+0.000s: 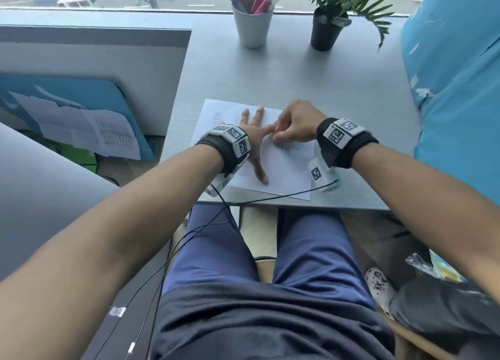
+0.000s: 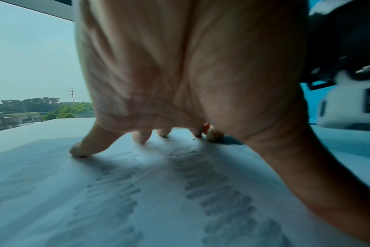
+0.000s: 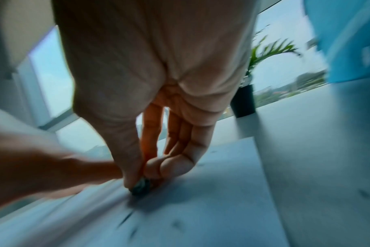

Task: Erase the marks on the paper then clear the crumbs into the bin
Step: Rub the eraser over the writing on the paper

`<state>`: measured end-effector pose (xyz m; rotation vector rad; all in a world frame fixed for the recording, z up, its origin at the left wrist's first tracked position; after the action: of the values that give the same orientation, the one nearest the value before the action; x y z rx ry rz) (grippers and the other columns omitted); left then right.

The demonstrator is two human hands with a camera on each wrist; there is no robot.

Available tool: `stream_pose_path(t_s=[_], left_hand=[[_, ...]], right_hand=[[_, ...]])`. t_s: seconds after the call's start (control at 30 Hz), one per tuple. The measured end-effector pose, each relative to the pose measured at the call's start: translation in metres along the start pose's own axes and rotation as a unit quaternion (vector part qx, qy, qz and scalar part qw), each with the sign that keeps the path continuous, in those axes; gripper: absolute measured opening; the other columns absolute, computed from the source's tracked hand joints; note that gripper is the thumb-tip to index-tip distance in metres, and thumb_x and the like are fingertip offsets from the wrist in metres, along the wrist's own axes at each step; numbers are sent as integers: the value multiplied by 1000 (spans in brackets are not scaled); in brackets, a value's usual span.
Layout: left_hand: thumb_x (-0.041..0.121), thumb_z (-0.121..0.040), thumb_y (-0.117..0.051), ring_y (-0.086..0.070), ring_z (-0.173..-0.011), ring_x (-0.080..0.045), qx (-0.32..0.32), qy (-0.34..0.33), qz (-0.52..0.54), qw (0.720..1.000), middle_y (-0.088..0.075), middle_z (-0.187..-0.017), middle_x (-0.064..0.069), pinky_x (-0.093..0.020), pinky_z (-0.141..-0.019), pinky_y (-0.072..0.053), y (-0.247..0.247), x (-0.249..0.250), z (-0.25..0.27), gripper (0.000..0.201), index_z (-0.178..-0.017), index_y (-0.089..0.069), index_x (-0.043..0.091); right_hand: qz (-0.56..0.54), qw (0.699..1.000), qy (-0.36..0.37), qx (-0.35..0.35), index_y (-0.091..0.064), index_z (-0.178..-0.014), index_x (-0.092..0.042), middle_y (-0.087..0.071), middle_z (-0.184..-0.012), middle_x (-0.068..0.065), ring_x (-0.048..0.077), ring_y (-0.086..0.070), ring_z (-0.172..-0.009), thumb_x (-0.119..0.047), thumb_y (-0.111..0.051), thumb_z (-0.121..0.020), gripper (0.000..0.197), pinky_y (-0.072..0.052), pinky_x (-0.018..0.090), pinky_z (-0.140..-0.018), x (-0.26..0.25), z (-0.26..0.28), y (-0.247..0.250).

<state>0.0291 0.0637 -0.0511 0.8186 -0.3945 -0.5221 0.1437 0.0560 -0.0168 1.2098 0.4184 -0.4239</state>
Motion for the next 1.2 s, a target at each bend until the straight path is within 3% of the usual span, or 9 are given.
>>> stream_pose_path(t_s=[0.13,0.23,0.3,0.4,0.5,0.73,0.93,1.07,1.2], left_hand=[[63,-32,-92,30,-142,-38,3,1,3,1000,34,-157,-3,-75,-106,-12,-1,-2,-2,159,-149,15,50],[65,-31,-90,31,-142,-38,-5,5,-18,1000,37,-155,-1,-78,-102,-11,-1,-2,-3,162,-148,20,48],[65,-32,-90,31,-142,-38,-6,4,-21,1000,38,-155,-1,-77,-102,-10,-2,-2,-2,162,-148,21,48],[61,-34,-92,30,-142,-37,-2,0,-18,1000,35,-156,-1,-77,-103,-10,-1,0,1,159,-149,17,48],[60,-33,-93,30,-143,-36,-2,0,-11,1000,34,-157,0,-77,-103,-10,0,0,3,158,-148,15,52],[64,-32,-91,31,-142,-35,-13,6,-31,999,39,-154,2,-79,-101,-6,-1,-1,1,162,-146,22,49],[59,-36,-93,30,-143,-35,-10,4,-24,1000,35,-156,1,-76,-104,-9,0,1,5,158,-148,18,50],[61,-34,-92,30,-143,-36,-4,0,-34,999,36,-156,0,-77,-103,-8,0,1,4,160,-148,19,48],[60,-35,-93,30,-143,-35,-8,-7,-33,999,36,-156,1,-77,-103,-7,-1,1,5,159,-148,18,48]], right_hand=[[-2,998,-16,61,-76,-76,-12,-68,-70,-2,6,-57,-60,-18,-80,-72,8,-38,12,-51,1,2,3],[9,999,18,-26,-76,-74,-13,-60,-67,-15,4,-56,-60,-18,-80,-73,6,-42,13,-51,-15,30,-28],[19,997,36,-66,-77,-75,-16,-62,-67,-14,2,-56,-62,-21,-81,-73,7,-46,16,-56,-19,35,-33],[11,1000,2,2,-77,-76,-13,-63,-64,-9,0,-54,-59,-21,-82,-72,11,-39,10,-53,-2,11,-6],[14,996,-25,88,-77,-77,-11,-67,-69,1,8,-57,-63,-21,-80,-72,12,-35,9,-52,12,-4,17],[24,997,35,-69,-77,-71,-19,-65,-64,-14,4,-59,-62,-22,-83,-70,6,-47,18,-56,-11,30,-28],[14,999,-2,50,-77,-76,-16,-65,-63,-4,-1,-52,-55,-21,-81,-71,9,-36,14,-54,12,-3,16],[8,1000,15,-17,-77,-71,-15,-67,-63,-6,4,-57,-56,-19,-80,-71,5,-45,21,-53,-1,23,-16],[18,998,33,-44,-77,-72,-18,-69,-66,-6,4,-59,-59,-24,-82,-70,8,-44,16,-54,-2,22,-19]])
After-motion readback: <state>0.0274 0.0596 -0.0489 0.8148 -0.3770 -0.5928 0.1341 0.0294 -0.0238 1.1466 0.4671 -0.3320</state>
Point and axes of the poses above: each hand's wrist, its own z-axis away from the middle knuckle, its own y-axis out of the back of the hand, x = y × z, the point moved 7 cm from there along -z, towards the middle knuckle
